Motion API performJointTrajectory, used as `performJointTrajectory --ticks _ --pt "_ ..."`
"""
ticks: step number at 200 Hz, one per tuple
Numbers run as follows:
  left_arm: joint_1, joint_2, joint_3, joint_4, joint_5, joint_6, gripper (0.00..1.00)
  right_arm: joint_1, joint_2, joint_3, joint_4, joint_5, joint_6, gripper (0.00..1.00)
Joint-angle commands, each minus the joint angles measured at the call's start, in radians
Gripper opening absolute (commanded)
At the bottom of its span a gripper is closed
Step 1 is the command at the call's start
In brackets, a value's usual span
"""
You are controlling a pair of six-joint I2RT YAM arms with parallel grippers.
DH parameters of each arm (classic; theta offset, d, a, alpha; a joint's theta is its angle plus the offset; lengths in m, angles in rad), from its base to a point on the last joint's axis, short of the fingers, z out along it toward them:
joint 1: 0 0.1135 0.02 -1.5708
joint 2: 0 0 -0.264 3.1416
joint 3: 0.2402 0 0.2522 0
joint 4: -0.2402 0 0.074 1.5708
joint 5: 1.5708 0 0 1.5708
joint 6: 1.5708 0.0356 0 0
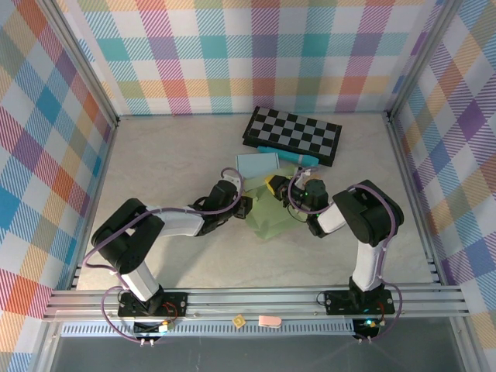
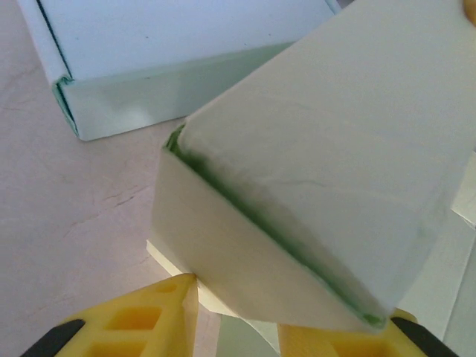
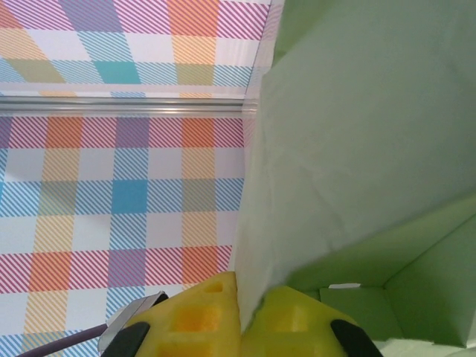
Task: Fold the paper box
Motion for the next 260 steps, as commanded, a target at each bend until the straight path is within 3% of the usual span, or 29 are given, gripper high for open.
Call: performJointTrajectory --ticks 1,107,190,239,260 --pt "-0.007 0.032 0.027 0.055 -0.108 -0.022 0.3 0.024 0.02 -0.004 -0.056 -0.051 0.005 0.0" --pt "-0.055 0.1 0.117 0.027 -0.247 -0.02 0.35 0.029 -0.029 0.01 -0.13 -0.028 0.019 0.0" --pt "-0.057 0.124 0.164 -0.013 -0.235 0.001 0.14 0.032 -0.044 0.015 -0.163 -0.017 0.023 0.0" --pt "-0.073 0.15 0.21 -0.064 -0.261 -0.005 0.13 0.043 -0.039 0.019 -0.178 -0.014 0.019 0.0" --pt "-0.078 0.153 0.241 -0.121 -0.288 -0.022 0.07 0.048 -0.047 0.017 -0.194 -0.006 0.02 0.0"
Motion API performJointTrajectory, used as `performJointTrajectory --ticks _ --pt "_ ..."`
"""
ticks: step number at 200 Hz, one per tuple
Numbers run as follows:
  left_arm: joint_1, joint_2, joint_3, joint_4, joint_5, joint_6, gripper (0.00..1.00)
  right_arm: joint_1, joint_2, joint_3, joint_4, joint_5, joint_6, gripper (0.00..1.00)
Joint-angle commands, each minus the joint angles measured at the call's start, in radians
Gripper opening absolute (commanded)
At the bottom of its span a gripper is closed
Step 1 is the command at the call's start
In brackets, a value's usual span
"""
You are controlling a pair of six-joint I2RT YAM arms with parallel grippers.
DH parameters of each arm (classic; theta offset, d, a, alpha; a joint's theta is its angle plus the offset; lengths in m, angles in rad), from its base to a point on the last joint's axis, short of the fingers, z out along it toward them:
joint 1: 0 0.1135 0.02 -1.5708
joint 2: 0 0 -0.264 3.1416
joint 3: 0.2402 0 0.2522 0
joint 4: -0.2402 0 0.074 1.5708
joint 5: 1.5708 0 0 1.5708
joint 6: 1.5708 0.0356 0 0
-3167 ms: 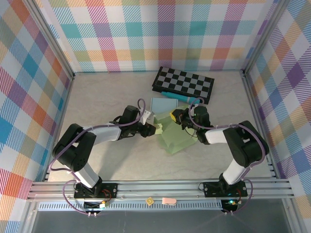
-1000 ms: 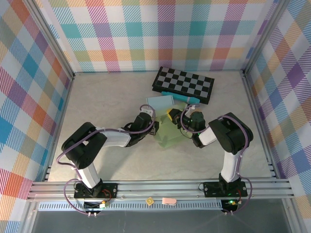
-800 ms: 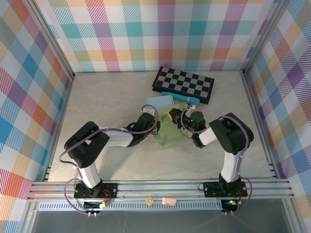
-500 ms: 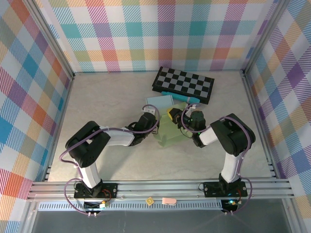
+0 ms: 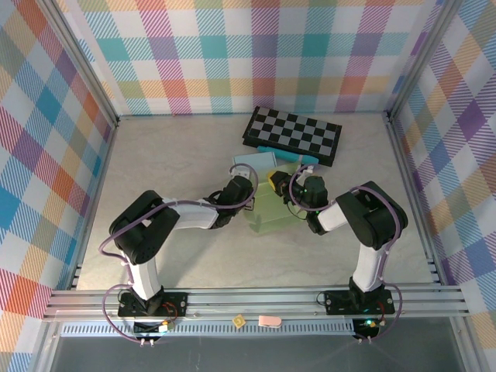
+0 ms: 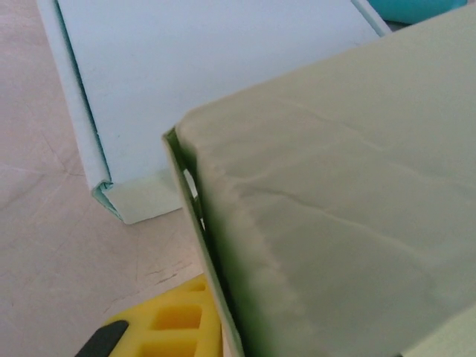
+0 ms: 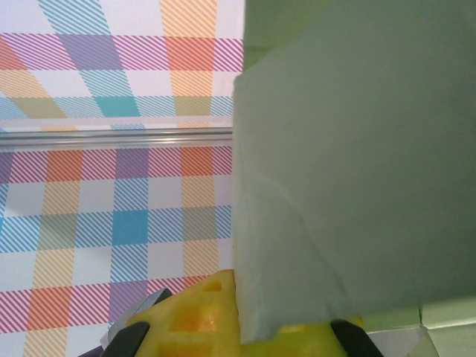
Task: Fold the paper box
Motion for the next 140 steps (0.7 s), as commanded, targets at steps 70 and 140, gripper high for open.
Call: performJointTrajectory --ticks 70,140 --pt "-0.016 -0.087 0.115 -0.284 0.015 -0.09 0.0 0.041 -0.369 0.032 -0.673 -0.019 -0.112 0.53" --pt "0.018 -0.13 0.364 -0.829 0.165 -0.235 0.0 -0.052 -0.668 0.357 -1.58 0.06 -0.279 0.68"
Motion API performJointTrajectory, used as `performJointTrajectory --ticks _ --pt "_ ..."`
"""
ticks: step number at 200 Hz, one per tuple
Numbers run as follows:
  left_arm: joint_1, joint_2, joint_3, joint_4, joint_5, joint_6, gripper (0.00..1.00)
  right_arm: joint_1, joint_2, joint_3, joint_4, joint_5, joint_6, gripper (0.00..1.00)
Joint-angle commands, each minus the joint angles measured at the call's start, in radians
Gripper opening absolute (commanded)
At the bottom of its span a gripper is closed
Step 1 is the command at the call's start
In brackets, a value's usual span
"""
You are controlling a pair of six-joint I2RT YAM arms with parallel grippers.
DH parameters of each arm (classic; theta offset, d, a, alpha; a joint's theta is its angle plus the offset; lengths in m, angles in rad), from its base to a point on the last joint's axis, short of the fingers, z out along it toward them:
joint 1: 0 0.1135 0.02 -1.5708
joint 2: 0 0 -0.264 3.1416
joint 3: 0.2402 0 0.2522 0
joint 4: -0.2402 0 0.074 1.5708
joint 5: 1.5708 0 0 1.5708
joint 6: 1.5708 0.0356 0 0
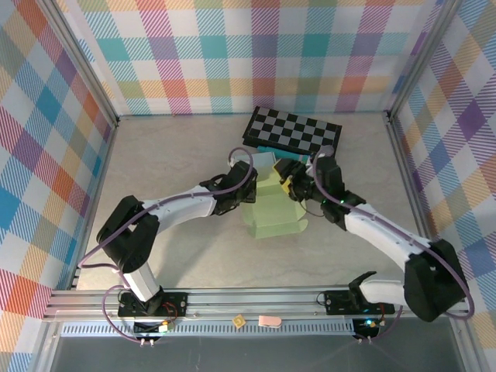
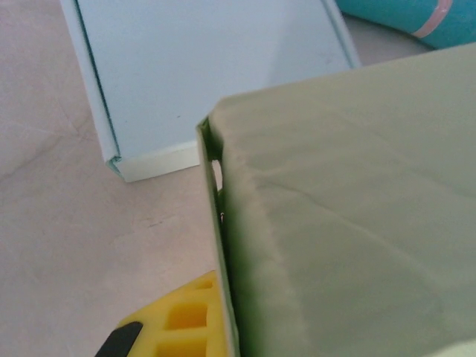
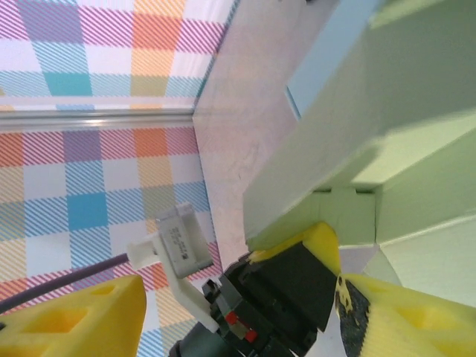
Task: Fold the paper box
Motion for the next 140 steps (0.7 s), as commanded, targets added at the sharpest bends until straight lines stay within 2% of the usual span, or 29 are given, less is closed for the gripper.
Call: performJointTrajectory --ticks 1,24,54,91,115,140 --pt "0.019 -0.018 0.12 -0.296 0.074 -0.071 0.0 -0.058 -0.036 0.137 -0.438 0.01 -0.119 0.67" --pt "0.035 0.009 0.225 -0.481 0.131 -0.077 0.0 -0.091 -0.014 0.3 -0.636 0.002 -0.234 0.66" --pt "0.052 0.023 0.311 -0.633 0.186 -0.094 0.0 -0.095 0.07 0.459 -0.788 0.01 -0.308 0.64" --pt "0.056 0.058 0.402 -0.764 0.242 -0.081 0.0 -0.099 0.171 0.582 -0.834 -0.003 -0.352 0.62" --pt "0.056 0.047 0.407 -0.773 0.243 -0.08 0.0 -0.098 0.241 0.626 -0.857 -0.05 -0.363 0.58" --pt "0.055 0.043 0.415 -0.779 0.25 -0.083 0.0 -0.097 0.267 0.621 -0.852 -0.026 -0.38 0.57"
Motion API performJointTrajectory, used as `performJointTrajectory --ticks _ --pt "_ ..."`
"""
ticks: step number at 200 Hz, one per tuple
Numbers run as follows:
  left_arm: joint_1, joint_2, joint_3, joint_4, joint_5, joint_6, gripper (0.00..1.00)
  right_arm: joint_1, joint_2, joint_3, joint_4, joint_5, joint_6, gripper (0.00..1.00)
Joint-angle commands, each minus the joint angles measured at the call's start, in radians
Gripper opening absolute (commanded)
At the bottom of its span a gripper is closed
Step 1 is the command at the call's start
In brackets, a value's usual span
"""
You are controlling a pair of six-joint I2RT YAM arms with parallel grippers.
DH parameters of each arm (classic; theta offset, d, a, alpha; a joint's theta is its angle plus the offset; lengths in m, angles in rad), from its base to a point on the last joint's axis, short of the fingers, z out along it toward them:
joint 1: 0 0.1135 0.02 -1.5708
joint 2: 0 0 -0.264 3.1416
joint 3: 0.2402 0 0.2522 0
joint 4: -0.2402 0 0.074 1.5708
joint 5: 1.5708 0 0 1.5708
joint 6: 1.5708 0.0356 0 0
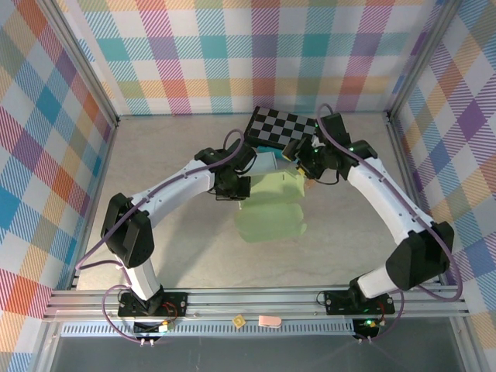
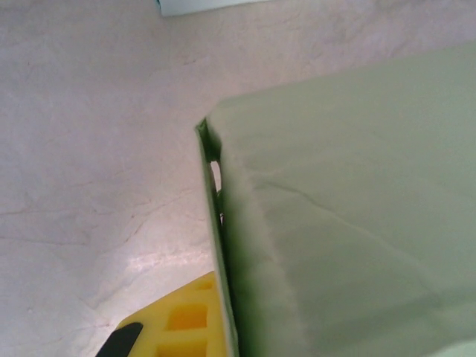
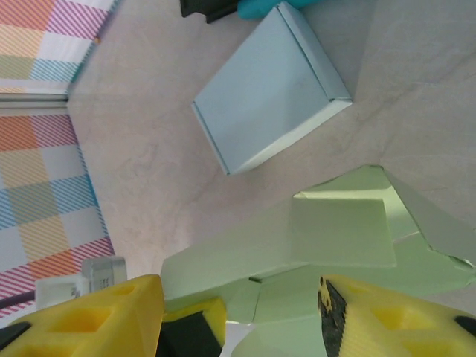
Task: Fold the paper box
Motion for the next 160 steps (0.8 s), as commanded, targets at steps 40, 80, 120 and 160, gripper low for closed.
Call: performJointTrajectory --ticks 40,80,120,160 --pt "0.005 -0.023 0.028 -0.047 0.034 -0.016 0.0 0.001 0.07 -0.002 -0.025 -0.07 -0.063 0.58" --pt "0.004 -0.031 0.011 -0.027 0.043 -0.018 0.0 0.0 0.091 -0.02 0.01 -0.076 -0.084 0.57" --pt "0.004 -0.028 0.021 -0.028 0.042 -0.017 0.0 0.007 0.119 -0.016 0.025 -0.145 -0.06 0.57" --pt "0.004 -0.028 0.023 -0.022 0.038 -0.017 0.0 0.013 0.087 -0.053 0.091 -0.157 0.028 0.52"
